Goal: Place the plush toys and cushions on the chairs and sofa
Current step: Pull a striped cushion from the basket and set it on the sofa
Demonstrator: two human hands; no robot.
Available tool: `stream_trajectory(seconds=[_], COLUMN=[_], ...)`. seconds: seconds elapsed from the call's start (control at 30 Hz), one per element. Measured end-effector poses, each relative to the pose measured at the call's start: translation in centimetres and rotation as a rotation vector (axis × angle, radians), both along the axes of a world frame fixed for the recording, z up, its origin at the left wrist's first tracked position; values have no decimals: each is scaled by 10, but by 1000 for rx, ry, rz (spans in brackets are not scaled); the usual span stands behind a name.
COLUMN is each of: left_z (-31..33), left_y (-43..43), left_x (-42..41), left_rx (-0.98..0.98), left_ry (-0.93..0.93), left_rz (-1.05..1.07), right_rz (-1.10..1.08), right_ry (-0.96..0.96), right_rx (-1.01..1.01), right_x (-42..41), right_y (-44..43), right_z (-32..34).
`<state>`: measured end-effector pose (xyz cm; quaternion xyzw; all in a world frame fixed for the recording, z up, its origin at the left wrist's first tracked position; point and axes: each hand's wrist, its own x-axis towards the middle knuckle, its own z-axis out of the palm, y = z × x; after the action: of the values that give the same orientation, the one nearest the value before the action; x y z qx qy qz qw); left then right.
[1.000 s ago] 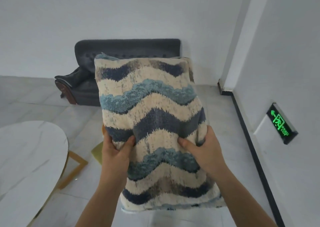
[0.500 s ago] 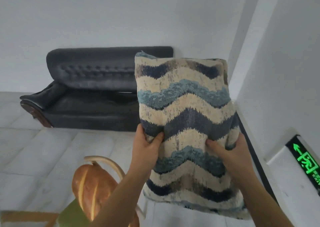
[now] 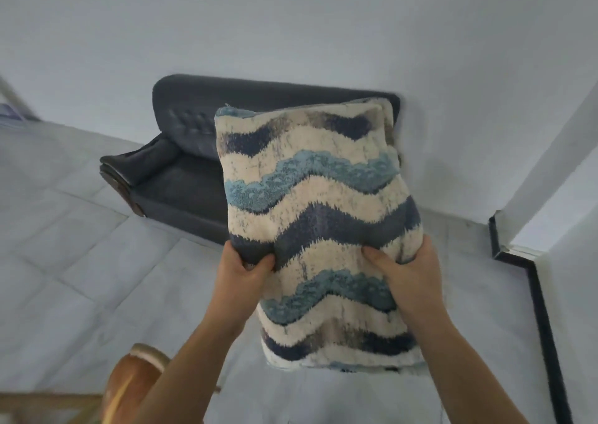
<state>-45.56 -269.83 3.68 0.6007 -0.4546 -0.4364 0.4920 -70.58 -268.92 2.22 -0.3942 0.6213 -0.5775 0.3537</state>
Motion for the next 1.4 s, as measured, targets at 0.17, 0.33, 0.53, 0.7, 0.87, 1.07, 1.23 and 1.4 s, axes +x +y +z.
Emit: stream_trajectory(seconds=[0.17,0.33,0.53,0.7,0.87,1.07,1.23,1.4], left_z=[-34,-53,-25,-16,-51,-85,-115,-159], left_y=[-98,-217,-387,-520,-671,-803,-877,-949], left_x=[39,77,108,106,107,126,146,176], left_rx=[95,22,-323,-647,-631,-423,-440,-364], left_ry=[-54,-321,-948,-1336,-1619,-1618,-1518,-1289], left_rz=[179,181,-69,-309,-562,-695,-683,-594], right_rz=[119,164,219,231,218,285,248,-5], right_ry=[131,196,277,329,379,448,643,1105], right_rx=[-52,-67,-69,-49,-12,124,158,505], right_x=[33,79,118,129,142,167,173,176], right_y=[-133,-271,-413,-502,-619,-726,-792,-842], right_z=[-8,-17,-15,-35,-81,-132,-150,-195])
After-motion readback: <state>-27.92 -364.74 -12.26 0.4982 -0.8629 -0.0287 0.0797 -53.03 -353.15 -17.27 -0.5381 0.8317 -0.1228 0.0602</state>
